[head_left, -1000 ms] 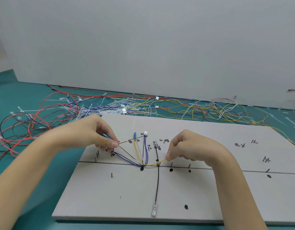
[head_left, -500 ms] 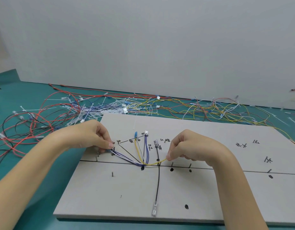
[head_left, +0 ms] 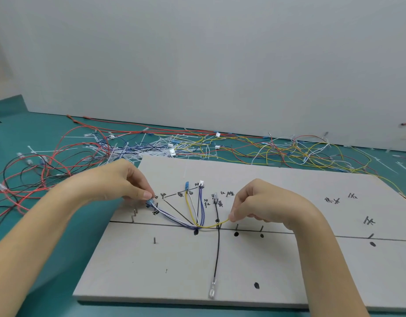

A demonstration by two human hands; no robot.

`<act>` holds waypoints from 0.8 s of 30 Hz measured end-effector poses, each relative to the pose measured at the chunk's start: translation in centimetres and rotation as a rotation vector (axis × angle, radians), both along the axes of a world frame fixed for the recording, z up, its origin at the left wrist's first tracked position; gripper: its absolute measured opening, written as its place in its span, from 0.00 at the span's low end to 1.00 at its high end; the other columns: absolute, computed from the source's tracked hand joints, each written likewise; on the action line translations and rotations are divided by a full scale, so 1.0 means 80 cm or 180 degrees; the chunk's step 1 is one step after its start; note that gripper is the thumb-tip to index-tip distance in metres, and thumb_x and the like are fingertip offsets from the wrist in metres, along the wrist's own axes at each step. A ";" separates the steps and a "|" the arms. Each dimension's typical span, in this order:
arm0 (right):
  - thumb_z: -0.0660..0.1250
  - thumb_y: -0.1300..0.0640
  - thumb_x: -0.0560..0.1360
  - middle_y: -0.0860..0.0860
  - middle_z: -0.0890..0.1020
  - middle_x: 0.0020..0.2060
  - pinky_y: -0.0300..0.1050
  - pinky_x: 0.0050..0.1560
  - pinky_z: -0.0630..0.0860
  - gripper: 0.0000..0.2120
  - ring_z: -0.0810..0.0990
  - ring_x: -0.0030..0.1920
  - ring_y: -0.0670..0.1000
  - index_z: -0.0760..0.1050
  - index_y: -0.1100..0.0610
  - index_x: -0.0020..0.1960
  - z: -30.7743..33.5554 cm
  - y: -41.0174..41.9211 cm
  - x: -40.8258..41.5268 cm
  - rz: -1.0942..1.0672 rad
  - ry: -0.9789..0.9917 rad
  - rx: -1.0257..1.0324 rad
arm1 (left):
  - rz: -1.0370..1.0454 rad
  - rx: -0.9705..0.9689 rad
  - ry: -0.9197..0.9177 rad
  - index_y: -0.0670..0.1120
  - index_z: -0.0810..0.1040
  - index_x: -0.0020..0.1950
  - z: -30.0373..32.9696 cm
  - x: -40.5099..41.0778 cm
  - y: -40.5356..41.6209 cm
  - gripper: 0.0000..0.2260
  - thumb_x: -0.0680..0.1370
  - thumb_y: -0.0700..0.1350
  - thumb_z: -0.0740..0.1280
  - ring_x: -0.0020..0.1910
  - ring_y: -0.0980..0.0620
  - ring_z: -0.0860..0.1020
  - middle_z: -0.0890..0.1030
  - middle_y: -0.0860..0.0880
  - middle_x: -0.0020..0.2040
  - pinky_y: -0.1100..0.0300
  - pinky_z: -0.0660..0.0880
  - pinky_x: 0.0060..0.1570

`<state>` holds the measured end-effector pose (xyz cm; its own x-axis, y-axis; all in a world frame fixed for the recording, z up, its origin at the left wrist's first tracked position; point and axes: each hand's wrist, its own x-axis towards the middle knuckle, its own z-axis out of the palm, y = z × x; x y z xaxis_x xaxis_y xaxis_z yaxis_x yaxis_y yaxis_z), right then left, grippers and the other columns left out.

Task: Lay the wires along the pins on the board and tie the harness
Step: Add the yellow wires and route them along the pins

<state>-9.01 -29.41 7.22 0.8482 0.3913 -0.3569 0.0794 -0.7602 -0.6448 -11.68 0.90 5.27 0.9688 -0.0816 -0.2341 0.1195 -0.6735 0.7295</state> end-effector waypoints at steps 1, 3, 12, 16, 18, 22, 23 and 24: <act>0.74 0.59 0.70 0.41 0.72 0.19 0.30 0.23 0.61 0.07 0.68 0.20 0.39 0.80 0.55 0.34 0.000 0.000 0.000 -0.0001 0.0002 0.0000 | 0.0040 -0.0029 -0.0026 0.54 0.87 0.40 -0.001 0.001 -0.001 0.06 0.72 0.43 0.75 0.36 0.59 0.80 0.86 0.50 0.39 0.69 0.75 0.36; 0.74 0.59 0.70 0.41 0.72 0.19 0.31 0.24 0.61 0.07 0.68 0.21 0.39 0.80 0.55 0.34 0.000 0.000 -0.001 -0.0005 0.0003 -0.0003 | 0.0098 -0.0106 -0.0065 0.53 0.87 0.40 0.000 0.002 -0.001 0.05 0.72 0.43 0.75 0.35 0.59 0.79 0.86 0.49 0.39 0.70 0.75 0.34; 0.74 0.59 0.70 0.41 0.71 0.19 0.31 0.23 0.60 0.07 0.68 0.21 0.40 0.80 0.55 0.34 0.001 0.001 -0.002 0.0008 0.0004 -0.0012 | 0.0098 0.0208 -0.0082 0.55 0.86 0.38 -0.007 0.003 -0.007 0.04 0.71 0.45 0.76 0.37 0.58 0.82 0.86 0.52 0.37 0.59 0.77 0.48; 0.73 0.59 0.70 0.42 0.71 0.20 0.31 0.23 0.60 0.07 0.67 0.21 0.39 0.80 0.55 0.34 0.000 0.000 -0.002 0.0015 0.0003 -0.0001 | 0.0046 0.0246 -0.0051 0.55 0.86 0.37 -0.008 0.004 -0.008 0.03 0.70 0.48 0.76 0.34 0.60 0.81 0.85 0.53 0.36 0.65 0.72 0.41; 0.74 0.58 0.70 0.42 0.71 0.21 0.31 0.24 0.60 0.07 0.67 0.21 0.40 0.79 0.55 0.34 0.000 0.001 -0.002 0.0024 -0.0017 -0.0019 | 0.0017 0.0248 -0.0041 0.54 0.86 0.37 -0.011 0.004 -0.010 0.03 0.71 0.48 0.76 0.32 0.58 0.78 0.85 0.53 0.35 0.65 0.71 0.39; 0.73 0.58 0.70 0.42 0.70 0.20 0.31 0.23 0.60 0.08 0.66 0.21 0.40 0.79 0.54 0.33 0.000 0.001 -0.001 0.0026 -0.0013 -0.0032 | 0.0040 0.0317 -0.0225 0.55 0.85 0.35 -0.017 0.006 -0.015 0.05 0.71 0.48 0.76 0.26 0.59 0.71 0.79 0.54 0.28 0.69 0.66 0.28; 0.73 0.58 0.70 0.42 0.70 0.20 0.31 0.23 0.60 0.08 0.66 0.21 0.40 0.79 0.55 0.33 0.000 0.001 -0.001 0.0026 -0.0007 -0.0027 | 0.0054 0.0356 -0.0281 0.55 0.85 0.35 -0.018 0.007 -0.016 0.05 0.71 0.48 0.76 0.25 0.60 0.69 0.77 0.55 0.26 0.70 0.64 0.26; 0.73 0.58 0.70 0.42 0.70 0.20 0.31 0.23 0.60 0.08 0.66 0.21 0.40 0.79 0.55 0.34 0.000 0.001 -0.001 0.0028 -0.0003 -0.0023 | 0.0057 0.0383 -0.0310 0.55 0.85 0.34 -0.017 0.007 -0.016 0.05 0.71 0.49 0.76 0.24 0.60 0.68 0.75 0.56 0.25 0.71 0.63 0.25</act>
